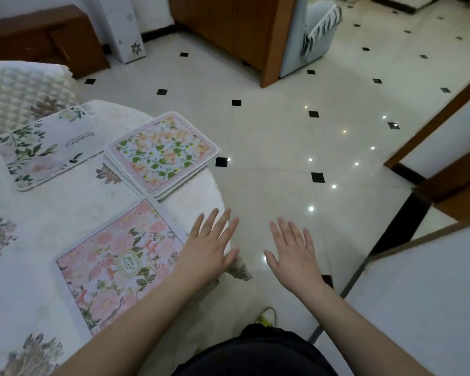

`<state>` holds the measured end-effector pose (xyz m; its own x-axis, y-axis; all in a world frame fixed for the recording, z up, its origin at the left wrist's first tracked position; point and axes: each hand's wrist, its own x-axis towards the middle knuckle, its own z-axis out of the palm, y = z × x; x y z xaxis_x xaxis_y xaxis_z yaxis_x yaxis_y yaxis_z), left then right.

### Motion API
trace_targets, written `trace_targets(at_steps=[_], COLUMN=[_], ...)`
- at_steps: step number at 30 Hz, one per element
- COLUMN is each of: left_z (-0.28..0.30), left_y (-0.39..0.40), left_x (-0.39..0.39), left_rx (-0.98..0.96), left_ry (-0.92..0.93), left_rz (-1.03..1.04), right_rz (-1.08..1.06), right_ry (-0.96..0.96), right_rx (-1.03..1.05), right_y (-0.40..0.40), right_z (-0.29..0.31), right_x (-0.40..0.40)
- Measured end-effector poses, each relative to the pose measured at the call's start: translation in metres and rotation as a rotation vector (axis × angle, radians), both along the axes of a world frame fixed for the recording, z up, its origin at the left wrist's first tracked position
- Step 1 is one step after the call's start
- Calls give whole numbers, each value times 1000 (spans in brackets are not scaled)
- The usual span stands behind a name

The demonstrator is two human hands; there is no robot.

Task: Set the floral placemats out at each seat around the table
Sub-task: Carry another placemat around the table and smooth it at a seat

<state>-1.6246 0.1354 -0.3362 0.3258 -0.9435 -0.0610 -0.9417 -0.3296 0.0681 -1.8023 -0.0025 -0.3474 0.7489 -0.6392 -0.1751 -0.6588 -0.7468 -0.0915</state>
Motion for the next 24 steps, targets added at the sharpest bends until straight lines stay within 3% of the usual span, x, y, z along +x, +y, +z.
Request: trace_targets(at_steps=[7, 24], left_z=[11, -2], left_y=[-66, -181], left_x=[-16, -33], left_rx=[25, 59], left_ry=[-55, 20], left_rz=[-89, 4], right_rz=[-42, -94], right_ry=[-33, -77], right_rx=[7, 71], right_y=[-67, -181], right_z=[2, 5], right_x=[-9, -24])
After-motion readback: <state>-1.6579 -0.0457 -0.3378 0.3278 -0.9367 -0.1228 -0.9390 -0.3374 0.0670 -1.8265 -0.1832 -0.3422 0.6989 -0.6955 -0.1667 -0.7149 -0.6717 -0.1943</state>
